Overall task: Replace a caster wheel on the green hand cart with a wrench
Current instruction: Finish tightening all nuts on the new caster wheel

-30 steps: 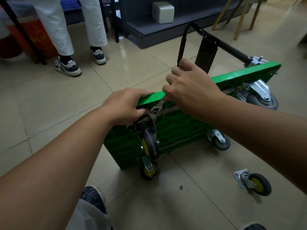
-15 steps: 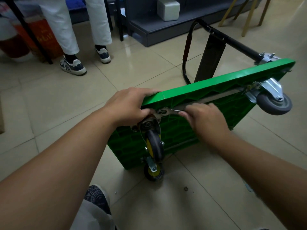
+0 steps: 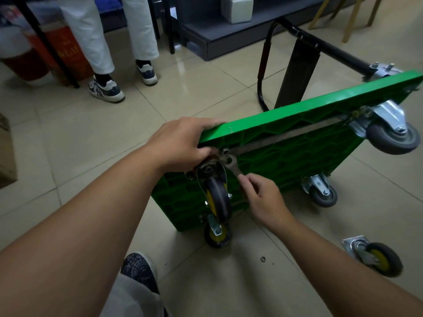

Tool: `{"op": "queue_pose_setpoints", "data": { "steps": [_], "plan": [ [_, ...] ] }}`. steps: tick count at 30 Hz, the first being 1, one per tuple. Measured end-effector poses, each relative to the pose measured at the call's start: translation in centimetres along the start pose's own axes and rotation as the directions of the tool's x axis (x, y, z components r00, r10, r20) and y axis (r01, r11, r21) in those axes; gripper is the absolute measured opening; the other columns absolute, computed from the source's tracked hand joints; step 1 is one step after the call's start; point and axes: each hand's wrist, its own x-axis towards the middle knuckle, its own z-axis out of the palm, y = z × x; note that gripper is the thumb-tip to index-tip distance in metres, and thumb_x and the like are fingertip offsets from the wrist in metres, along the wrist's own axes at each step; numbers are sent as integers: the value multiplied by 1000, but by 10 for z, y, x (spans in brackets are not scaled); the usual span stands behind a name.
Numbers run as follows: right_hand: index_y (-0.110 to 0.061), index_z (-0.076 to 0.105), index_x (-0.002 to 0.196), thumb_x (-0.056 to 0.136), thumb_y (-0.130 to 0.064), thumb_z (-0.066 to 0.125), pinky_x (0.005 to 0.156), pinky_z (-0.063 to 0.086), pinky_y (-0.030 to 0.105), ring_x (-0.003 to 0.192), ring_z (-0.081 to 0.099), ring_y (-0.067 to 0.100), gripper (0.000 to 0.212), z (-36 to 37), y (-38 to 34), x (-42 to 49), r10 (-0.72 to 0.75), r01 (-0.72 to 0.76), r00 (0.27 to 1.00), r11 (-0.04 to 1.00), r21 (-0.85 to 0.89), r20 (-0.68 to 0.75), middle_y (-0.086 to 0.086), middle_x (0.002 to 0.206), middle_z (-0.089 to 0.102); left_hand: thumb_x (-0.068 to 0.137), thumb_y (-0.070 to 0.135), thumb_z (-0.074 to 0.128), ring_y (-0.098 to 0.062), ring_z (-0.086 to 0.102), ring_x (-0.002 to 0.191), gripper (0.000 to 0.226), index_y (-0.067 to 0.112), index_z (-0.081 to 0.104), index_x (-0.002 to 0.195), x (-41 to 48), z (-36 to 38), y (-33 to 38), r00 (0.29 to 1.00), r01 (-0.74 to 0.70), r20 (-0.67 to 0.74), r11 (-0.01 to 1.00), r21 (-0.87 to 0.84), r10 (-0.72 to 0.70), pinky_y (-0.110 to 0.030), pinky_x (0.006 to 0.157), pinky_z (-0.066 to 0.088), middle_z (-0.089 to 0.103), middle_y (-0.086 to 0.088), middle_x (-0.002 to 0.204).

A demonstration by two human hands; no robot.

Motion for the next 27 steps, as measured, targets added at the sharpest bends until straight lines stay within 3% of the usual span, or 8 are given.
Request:
{"op": "queue_pose_setpoints", "data": {
  "steps": [2, 3, 6, 10, 14, 18, 24, 27],
  "plan": [
    [-17, 60, 76, 100, -43, 50, 57, 41, 38, 57, 49, 19, 36, -29, -2, -2, -62, 69, 998, 961, -266, 32, 4, 62, 53, 91, 35, 70, -19, 62, 107, 65, 56, 43, 146, 0, 0, 0, 1000, 0, -6, 1000, 8, 0, -34, 81, 47, 67, 12, 130],
    [-20, 61, 77, 98, -47, 48, 60, 43, 37, 57, 48, 18, 37, -45, -8, 1, -144, 148, 989, 886, -439, 43, -1, 63, 53, 91, 35, 70, -20, 62, 107, 65, 56, 42, 146, 1, 0, 0, 1000, 3, -6, 1000, 9, -3, -34, 81, 46, 67, 11, 130],
    [-19, 64, 81, 97, -48, 44, 76, 45, 40, 64, 54, 21, 38, -88, -52, 19, -429, 360, 892, 486, -797, 141, 0, 70, 59, 91, 36, 71, -20, 62, 108, 66, 57, 41, 146, -1, -1, 0, 1000, 13, -2, 1000, -2, -13, -36, 84, 49, 67, 11, 131],
    [-16, 66, 86, 100, -47, 42, 83, 38, 41, 73, 59, 26, 42, -113, -121, 45, -532, 444, 762, 15, -896, 368, 6, 77, 62, 90, 36, 71, -20, 63, 109, 66, 58, 41, 145, -1, -1, 1, 1000, 13, 1, 1000, -6, -13, -38, 87, 52, 68, 12, 129],
    [-15, 66, 85, 101, -49, 42, 89, 36, 41, 74, 57, 26, 44, -106, -151, 56, -506, 463, 692, -237, -854, 515, 4, 74, 52, 88, 37, 71, -22, 63, 109, 68, 61, 39, 144, -1, 0, 1, 1000, 9, -13, 1000, 11, -9, -37, 85, 51, 68, 13, 127],
    [-16, 64, 81, 100, -50, 44, 92, 38, 40, 73, 51, 24, 44, -99, -160, 61, -502, 440, 671, -322, -838, 545, 3, 72, 40, 88, 37, 70, -23, 63, 110, 70, 62, 36, 143, -2, 0, 2, 1000, 5, -21, 1000, 11, -5, -41, 87, 53, 69, 12, 126],
    [-19, 63, 83, 101, -49, 44, 94, 33, 41, 78, 51, 23, 39, -101, -168, 67, -458, 519, 637, -341, -784, 620, 0, 75, 51, 88, 34, 69, -23, 63, 110, 68, 58, 40, 145, -3, -1, 3, 1000, 5, -13, 1000, 11, -5, -41, 87, 53, 68, 9, 128],
    [-19, 63, 84, 101, -48, 44, 94, 32, 40, 75, 41, 22, 39, -99, -170, 68, -457, 514, 628, -364, -777, 630, 1, 75, 50, 89, 33, 69, -23, 62, 107, 67, 56, 42, 146, -2, -2, 3, 1000, 1, -11, 1000, 23, 0, -38, 84, 51, 69, 7, 126]
  ]
}}
